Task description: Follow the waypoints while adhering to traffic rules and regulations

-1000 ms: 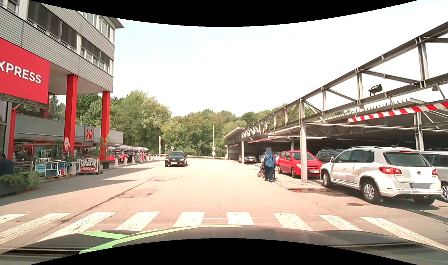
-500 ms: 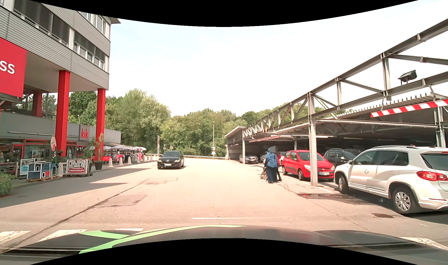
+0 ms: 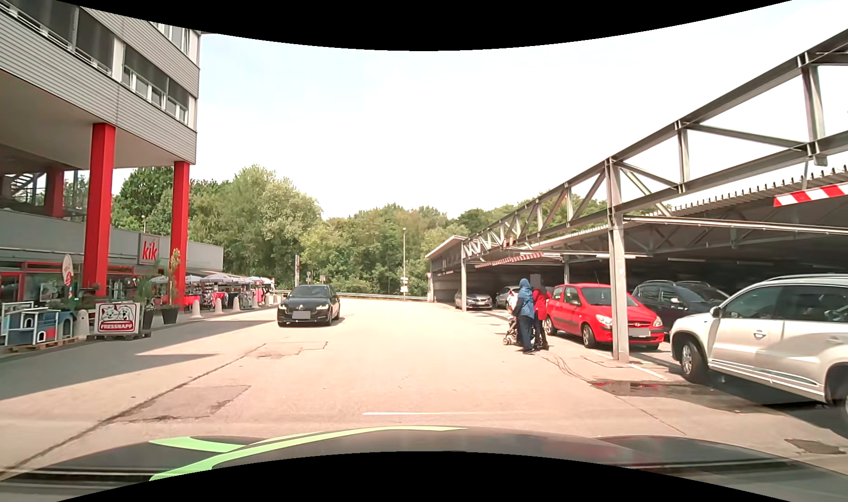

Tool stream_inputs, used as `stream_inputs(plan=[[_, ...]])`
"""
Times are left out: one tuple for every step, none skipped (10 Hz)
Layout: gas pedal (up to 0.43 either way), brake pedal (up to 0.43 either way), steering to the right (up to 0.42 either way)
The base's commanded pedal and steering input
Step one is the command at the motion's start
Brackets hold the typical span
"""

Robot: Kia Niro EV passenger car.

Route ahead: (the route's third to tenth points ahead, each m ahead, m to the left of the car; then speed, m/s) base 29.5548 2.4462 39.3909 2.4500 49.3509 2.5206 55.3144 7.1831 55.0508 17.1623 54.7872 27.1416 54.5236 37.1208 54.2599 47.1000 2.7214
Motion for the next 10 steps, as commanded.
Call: stream_inputs(plan=[[0.079,0.000,-0.041],[0.087,0.000,-0.056],[0.087,0.000,-0.071],[0.087,0.000,-0.089],[0.087,0.000,-0.097],[0.087,0.000,-0.098],[0.087,0.000,-0.095],[0.087,0.000,-0.089],[0.087,0.000,-0.084],[0.087,0.000,-0.079]])
